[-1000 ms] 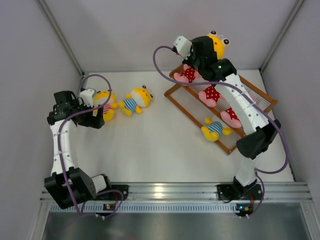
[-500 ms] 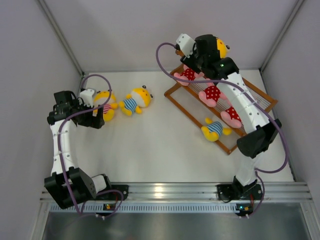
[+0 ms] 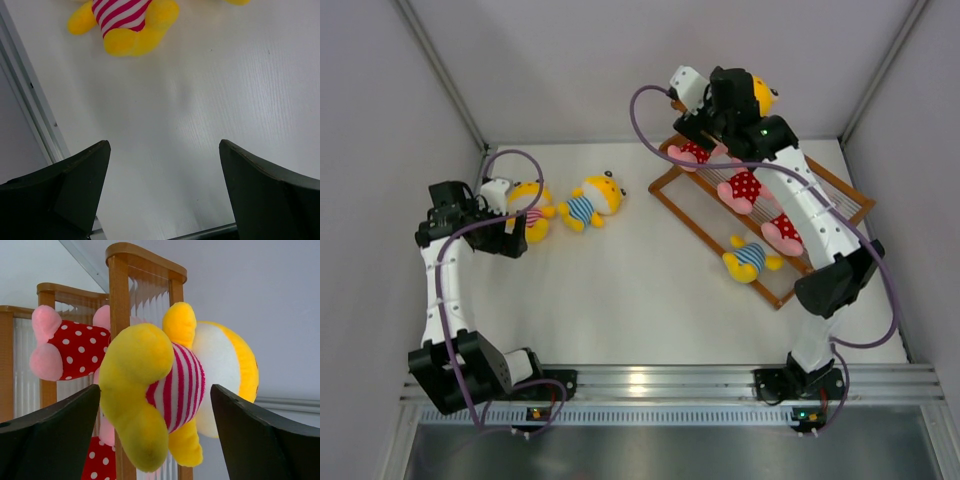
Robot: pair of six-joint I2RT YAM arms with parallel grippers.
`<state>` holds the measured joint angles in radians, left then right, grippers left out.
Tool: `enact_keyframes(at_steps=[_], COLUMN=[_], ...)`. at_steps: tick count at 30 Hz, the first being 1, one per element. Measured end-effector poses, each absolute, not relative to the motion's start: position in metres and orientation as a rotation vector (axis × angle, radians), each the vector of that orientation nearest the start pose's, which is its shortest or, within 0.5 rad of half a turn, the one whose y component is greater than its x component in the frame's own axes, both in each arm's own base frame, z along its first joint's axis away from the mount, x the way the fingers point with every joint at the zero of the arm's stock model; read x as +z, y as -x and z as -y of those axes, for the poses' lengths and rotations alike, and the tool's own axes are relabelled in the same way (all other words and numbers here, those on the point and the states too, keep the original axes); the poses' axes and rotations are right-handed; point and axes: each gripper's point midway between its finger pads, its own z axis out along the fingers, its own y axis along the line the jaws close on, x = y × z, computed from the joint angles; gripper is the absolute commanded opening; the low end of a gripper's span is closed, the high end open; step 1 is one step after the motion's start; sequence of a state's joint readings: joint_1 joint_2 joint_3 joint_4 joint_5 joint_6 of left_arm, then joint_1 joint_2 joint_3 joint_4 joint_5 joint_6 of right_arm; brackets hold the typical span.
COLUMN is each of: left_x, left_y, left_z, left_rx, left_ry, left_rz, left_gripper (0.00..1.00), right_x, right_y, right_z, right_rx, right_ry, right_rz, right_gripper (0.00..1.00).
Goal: Place and organize the stuffed toys onto the shelf
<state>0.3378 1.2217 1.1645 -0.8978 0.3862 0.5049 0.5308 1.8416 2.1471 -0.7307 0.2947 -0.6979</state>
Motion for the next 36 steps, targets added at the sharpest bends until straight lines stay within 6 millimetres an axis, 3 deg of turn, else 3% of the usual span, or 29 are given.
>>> enact_keyframes(at_steps=[1,7,14,19,20,23,28,29,30,31,36], left_x=[0.185,0.166,0.138,0.112,0.108,0.099,0.09,0.091,0.093,0.094,0.099], left_y=[-0.289,-0.296,-0.337,-0.357,-0.36,-0.368,-0.385,-0.389,-0.393,-0.396,-0.404], left_z=[-0.053,-0.063,-0.086,-0.085,-0.082,-0.072,-0.069,-0.068,-0.068,-0.068,-0.065], left_rx=[-0.11,-0.097,-0.091,-0.129,-0.14,-0.176,-0.19,-0.188,-0.189,-0.189,-0.202], left_ry=[-0.353,-0.373,-0.381,-0.402,-0.414,-0.431,-0.441,-0.446,-0.45,-0.451,-0.454], left_rz=[-2.415,-2.489,-2.579,-2.598,-2.598,-2.599,-2.562,-2.543,-2.524,-2.51,-2.466], left_gripper=[0.95,0.92,0.97,0.89,0.77,0.54,0.44,0.37,0.09,0.0,0.0], right_x=[0.375,0.397,0.42,0.426,0.426,0.425,0.417,0.415,0.413,0.409,0.396], right_y=[-0.474,-0.456,-0.435,-0.41,-0.405,-0.39,-0.372,-0.369,-0.367,-0.363,-0.344], right_z=[-0.192,-0.202,-0.211,-0.218,-0.221,-0.223,-0.219,-0.221,-0.221,-0.223,-0.235], right_rx=[-0.399,-0.411,-0.414,-0.429,-0.425,-0.422,-0.443,-0.444,-0.447,-0.447,-0.417], right_ry=[0.992,1.008,1.01,1.043,1.048,1.059,1.07,1.074,1.08,1.088,1.123], right_rz=[-1.73,-1.668,-1.607,-1.575,-1.567,-1.552,-1.555,-1.554,-1.554,-1.553,-1.545], right_gripper=[0.99,1.0,0.99,1.0,0.99,0.99,0.99,0.99,0.99,0.99,0.99])
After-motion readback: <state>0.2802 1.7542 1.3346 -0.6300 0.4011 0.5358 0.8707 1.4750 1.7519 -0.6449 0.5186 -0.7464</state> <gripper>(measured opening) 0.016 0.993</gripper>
